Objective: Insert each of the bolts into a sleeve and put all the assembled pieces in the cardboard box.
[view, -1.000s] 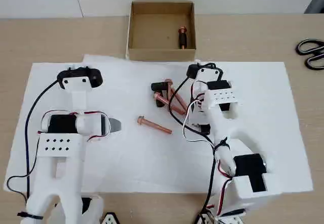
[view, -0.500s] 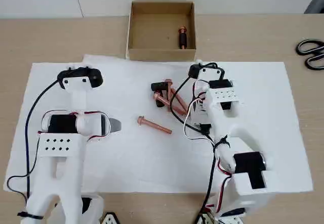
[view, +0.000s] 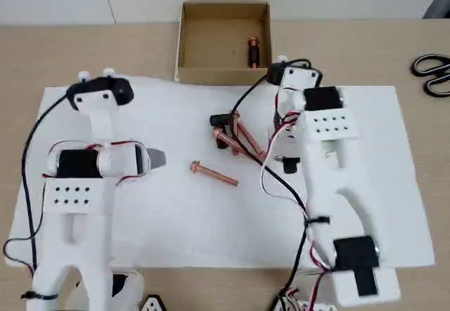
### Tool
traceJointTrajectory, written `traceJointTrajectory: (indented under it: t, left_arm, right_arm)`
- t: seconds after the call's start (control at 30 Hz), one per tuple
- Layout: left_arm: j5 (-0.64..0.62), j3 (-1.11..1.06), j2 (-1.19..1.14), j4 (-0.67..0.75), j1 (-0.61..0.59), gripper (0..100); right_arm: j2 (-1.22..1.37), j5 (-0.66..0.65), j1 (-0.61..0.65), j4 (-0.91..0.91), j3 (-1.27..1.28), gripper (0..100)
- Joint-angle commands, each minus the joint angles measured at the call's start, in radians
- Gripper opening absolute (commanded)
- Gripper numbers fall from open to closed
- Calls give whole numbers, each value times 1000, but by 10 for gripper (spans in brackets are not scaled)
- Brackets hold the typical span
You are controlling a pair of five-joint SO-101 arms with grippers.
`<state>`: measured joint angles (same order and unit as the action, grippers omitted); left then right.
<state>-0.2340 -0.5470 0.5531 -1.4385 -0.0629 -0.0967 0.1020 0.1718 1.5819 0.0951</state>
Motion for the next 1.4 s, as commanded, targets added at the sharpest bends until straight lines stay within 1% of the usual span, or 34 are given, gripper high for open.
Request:
traceJointTrajectory:
  t: [0.0, 0.13, 0.23, 0.33, 0.37, 0.47, 0.67, 0.73, 0.87, 0.93, 1.0, 1.07, 1.13, 1.23, 1.3, 1.37]
  left_arm:
    - [-37, 128, -118, -34, 2, 280]
    - [-49, 259, -370, -92, 5, 280]
    - [-69, 360, -548, -181, 17, 280]
    - [-146, 483, -672, -316, 60, 280]
    - [-172, 501, -694, -316, 81, 279]
    - [-204, 501, -677, -315, 152, 279]
    - [-244, 506, -549, -299, 299, 281]
    - [-244, 504, -523, -299, 319, 280]
    - [-255, 501, -482, -298, 318, 280]
    - [-334, 501, -479, -269, 321, 280]
    - [-457, 499, -493, -227, 321, 280]
    - [-554, 498, -525, -183, 322, 280]
    - [-621, 498, -566, -166, 330, 280]
    - [-758, 499, -652, -166, 347, 281]
    - [-816, 504, -704, -166, 359, 281]
    - [-829, 506, -744, -166, 379, 280]
  right_arm:
    - [-153, -9, -5, 48, -52, 2]
    - [-245, -6, -8, 87, -51, 2]
    - [-288, -5, -10, 90, -48, 2]
    - [-312, -3, -7, 93, -48, 2]
    - [-314, -3, -7, 93, -48, 2]
    - [-314, -3, -10, 94, -46, 2]
    - [-320, -2, -7, 94, -12, 2]
    - [-320, -2, -7, 94, -9, 2]
    - [-320, -2, -7, 93, -9, 2]
    - [-320, -2, -8, 93, -9, 2]
    - [-320, -2, -8, 93, -9, 2]
    - [-320, -2, -8, 93, -9, 2]
    - [-318, -2, -7, 93, -9, 2]
    - [-314, -2, -7, 93, -9, 2]
    - [-314, -2, -7, 93, -9, 2]
    - [-314, -2, -7, 93, -9, 2]
